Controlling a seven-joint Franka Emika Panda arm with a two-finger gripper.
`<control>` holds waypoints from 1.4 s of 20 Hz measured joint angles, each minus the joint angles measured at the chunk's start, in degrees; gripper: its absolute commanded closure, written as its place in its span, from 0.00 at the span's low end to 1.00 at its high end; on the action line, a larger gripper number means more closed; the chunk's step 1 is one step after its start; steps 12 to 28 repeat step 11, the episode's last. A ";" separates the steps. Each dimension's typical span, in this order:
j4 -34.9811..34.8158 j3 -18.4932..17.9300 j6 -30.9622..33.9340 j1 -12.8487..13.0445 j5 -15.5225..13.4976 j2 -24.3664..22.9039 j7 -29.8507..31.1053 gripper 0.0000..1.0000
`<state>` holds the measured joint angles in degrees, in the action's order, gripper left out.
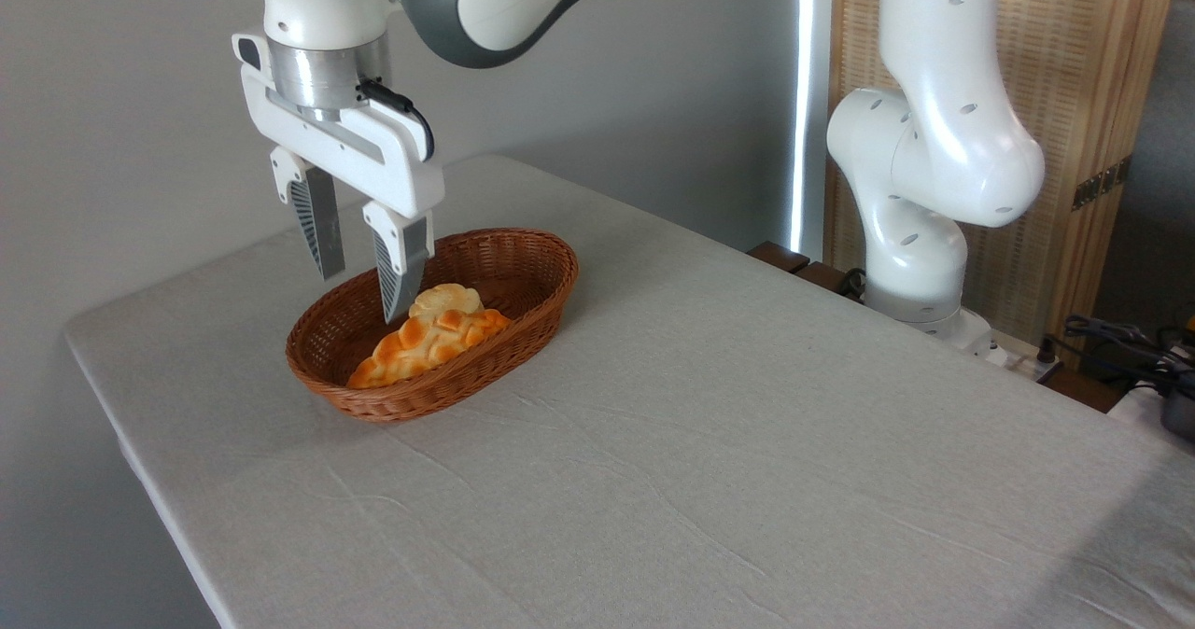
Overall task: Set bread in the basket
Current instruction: 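Open the gripper and raise it away from the basket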
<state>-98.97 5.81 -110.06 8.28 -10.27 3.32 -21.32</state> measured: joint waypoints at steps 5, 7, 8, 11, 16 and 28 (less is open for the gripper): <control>0.00 -6.23 1.32 -0.21 2.49 -0.17 -9.96 0.00; 0.09 -7.92 3.30 -0.25 3.38 -0.23 -14.37 0.00; 0.39 -8.58 3.84 -0.25 3.53 -0.27 -16.29 0.00; 1.40 -9.90 5.38 -0.27 3.60 -0.39 -19.32 0.00; 1.40 -9.90 5.38 -0.27 3.60 -0.39 -19.32 0.00; 1.40 -9.90 5.38 -0.27 3.60 -0.39 -19.32 0.00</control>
